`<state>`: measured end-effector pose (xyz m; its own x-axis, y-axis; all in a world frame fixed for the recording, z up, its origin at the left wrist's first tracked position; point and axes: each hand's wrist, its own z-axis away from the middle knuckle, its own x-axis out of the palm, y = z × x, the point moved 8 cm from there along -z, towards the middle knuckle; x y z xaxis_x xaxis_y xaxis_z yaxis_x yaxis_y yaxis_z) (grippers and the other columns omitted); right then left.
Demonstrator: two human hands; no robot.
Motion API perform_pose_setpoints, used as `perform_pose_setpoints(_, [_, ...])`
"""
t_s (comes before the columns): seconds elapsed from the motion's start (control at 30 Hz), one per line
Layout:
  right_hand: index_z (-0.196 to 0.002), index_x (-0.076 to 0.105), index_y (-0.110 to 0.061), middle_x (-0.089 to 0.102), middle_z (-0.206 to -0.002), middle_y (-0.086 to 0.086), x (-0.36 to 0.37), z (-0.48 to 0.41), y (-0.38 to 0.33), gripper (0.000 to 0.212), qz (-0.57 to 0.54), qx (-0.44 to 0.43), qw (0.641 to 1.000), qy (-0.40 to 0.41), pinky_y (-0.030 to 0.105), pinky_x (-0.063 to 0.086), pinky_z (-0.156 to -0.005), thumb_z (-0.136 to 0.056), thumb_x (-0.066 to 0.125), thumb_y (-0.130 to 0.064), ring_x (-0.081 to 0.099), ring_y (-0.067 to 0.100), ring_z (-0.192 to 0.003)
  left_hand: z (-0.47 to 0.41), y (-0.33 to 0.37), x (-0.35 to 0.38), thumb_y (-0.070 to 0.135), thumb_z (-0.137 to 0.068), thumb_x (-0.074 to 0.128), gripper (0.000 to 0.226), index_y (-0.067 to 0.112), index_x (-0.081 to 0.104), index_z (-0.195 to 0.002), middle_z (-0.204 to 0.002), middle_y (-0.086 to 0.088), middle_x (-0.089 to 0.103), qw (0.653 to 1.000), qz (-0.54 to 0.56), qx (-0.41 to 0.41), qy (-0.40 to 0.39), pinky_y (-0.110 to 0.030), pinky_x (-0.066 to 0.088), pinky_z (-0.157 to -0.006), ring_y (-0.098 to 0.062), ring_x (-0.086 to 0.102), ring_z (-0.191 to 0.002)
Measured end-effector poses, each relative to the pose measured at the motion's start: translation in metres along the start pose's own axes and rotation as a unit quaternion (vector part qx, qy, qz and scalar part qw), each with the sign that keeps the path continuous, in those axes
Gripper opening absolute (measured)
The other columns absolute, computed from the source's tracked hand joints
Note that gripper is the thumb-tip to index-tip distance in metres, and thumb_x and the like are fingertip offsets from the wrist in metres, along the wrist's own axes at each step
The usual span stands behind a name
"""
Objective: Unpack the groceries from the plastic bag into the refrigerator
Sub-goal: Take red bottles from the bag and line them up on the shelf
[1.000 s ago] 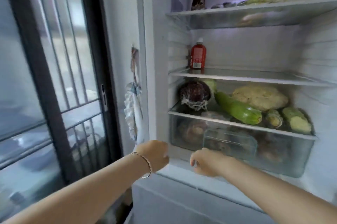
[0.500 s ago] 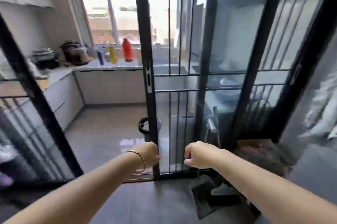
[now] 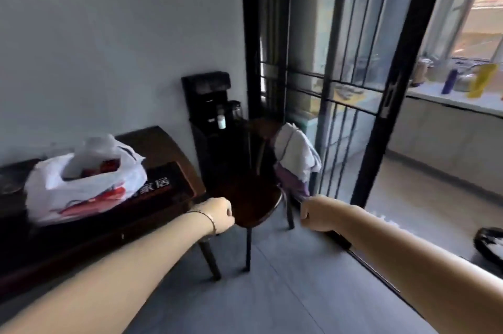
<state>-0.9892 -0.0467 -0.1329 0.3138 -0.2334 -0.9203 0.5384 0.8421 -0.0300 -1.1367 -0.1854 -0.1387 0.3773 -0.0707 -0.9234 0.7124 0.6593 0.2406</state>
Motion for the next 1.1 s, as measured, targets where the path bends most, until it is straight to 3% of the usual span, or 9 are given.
perform_pose_setpoints(0.1, [-0.110,0.061,-0.005,0.062,-0.114,0.010,-0.032,-0.061,-0.095,0.031,0.026,-0.076,0.997,0.008,0.026,0.041,-0.075,-0.092,0.047,-0.026,0.057,0.027,-0.103,0.000,-0.106,-0.038,0.022,-0.082,0.049,0.019,0.021,0.053,-0.063,-0.078,-0.003,0.064,0.996,0.048,-0.071,0.037,-0.031,0.049,-0.071,-0.027,0.065,-0.086])
perform_pose_setpoints(0.2, [-0.124,0.056,-0.006,0.055,-0.127,0.007,-0.055,-0.106,-0.183,0.039,0.043,-0.150,0.988,0.009,0.031,0.044,-0.091,-0.096,0.043,-0.029,0.053,0.026,-0.116,0.006,-0.196,-0.064,0.019,-0.085,0.047,0.030,0.020,0.041,-0.055,-0.076,-0.008,0.060,0.989,0.042,-0.130,0.065,-0.030,0.043,-0.061,-0.027,0.058,-0.073])
perform_pose_setpoints(0.27, [-0.121,0.058,-0.006,0.057,-0.124,0.007,-0.063,-0.134,-0.233,0.036,0.048,-0.193,0.980,0.011,0.033,0.046,-0.094,-0.096,0.042,-0.027,0.055,0.026,-0.112,0.007,-0.247,-0.074,0.018,-0.084,0.046,0.029,0.018,0.044,-0.055,-0.068,-0.006,0.056,0.982,0.038,-0.164,0.085,-0.028,0.037,-0.053,-0.023,0.050,-0.060])
perform_pose_setpoints(0.37, [-0.108,0.065,-0.010,0.063,-0.113,0.006,-0.064,-0.184,-0.291,0.029,0.050,-0.232,0.971,0.007,0.035,0.051,-0.089,-0.092,0.046,-0.027,0.060,0.023,-0.102,0.002,-0.314,-0.081,0.019,-0.086,0.048,0.018,0.018,0.056,-0.071,-0.081,-0.007,0.063,0.970,0.061,-0.212,0.104,-0.031,0.044,-0.064,-0.023,0.055,-0.071])
perform_pose_setpoints(0.57, [-0.115,0.060,-0.023,0.061,-0.116,-0.002,-0.075,-0.290,-0.382,0.027,0.077,-0.296,0.952,0.000,0.030,0.051,-0.086,-0.092,0.050,-0.034,0.059,0.018,-0.102,-0.046,-0.420,-0.098,0.024,-0.094,0.043,0.023,0.018,0.061,-0.108,-0.114,0.000,0.063,0.944,0.104,-0.280,0.140,-0.031,0.047,-0.088,-0.022,0.058,-0.103])
perform_pose_setpoints(0.67, [-0.117,0.058,-0.024,0.062,-0.113,-0.003,-0.095,-0.346,-0.431,0.027,0.078,-0.335,0.939,0.018,0.025,0.050,-0.079,-0.093,0.048,-0.031,0.061,0.016,-0.097,-0.079,-0.466,-0.118,0.025,-0.093,0.043,0.026,0.021,0.057,-0.115,-0.115,0.003,0.061,0.928,0.132,-0.301,0.176,-0.031,0.046,-0.090,-0.021,0.058,-0.105])
perform_pose_setpoints(0.77, [-0.121,0.055,-0.022,0.060,-0.118,-0.001,-0.118,-0.399,-0.487,0.028,0.084,-0.385,0.917,0.063,0.029,0.049,-0.088,-0.096,0.044,-0.029,0.059,0.017,-0.104,-0.112,-0.507,-0.141,0.023,-0.092,0.047,0.024,0.020,0.059,-0.113,-0.113,0.000,0.058,0.919,0.144,-0.302,0.209,-0.032,0.047,-0.087,-0.020,0.058,-0.103])
perform_pose_setpoints(0.9, [-0.132,0.048,-0.021,0.039,-0.143,0.002,-0.130,-0.452,-0.561,0.036,0.159,-0.446,0.864,0.171,0.037,0.028,-0.109,-0.097,0.041,-0.026,0.034,0.022,-0.132,-0.151,-0.548,-0.161,0.018,-0.092,0.049,0.028,0.022,0.060,-0.117,-0.123,0.005,0.052,0.933,0.105,-0.263,0.221,-0.029,0.045,-0.091,-0.015,0.053,-0.110])
perform_pose_setpoints(1.1, [-0.141,0.036,-0.026,-0.002,-0.159,0.002,-0.088,-0.527,-0.599,0.048,0.280,-0.413,0.860,0.111,0.049,-0.007,-0.115,-0.094,0.045,-0.029,-0.008,0.027,-0.146,-0.206,-0.584,-0.141,0.022,-0.093,0.048,0.035,0.022,0.054,-0.127,-0.138,0.009,0.044,0.965,0.102,-0.185,0.158,-0.022,0.034,-0.107,-0.009,0.045,-0.125])
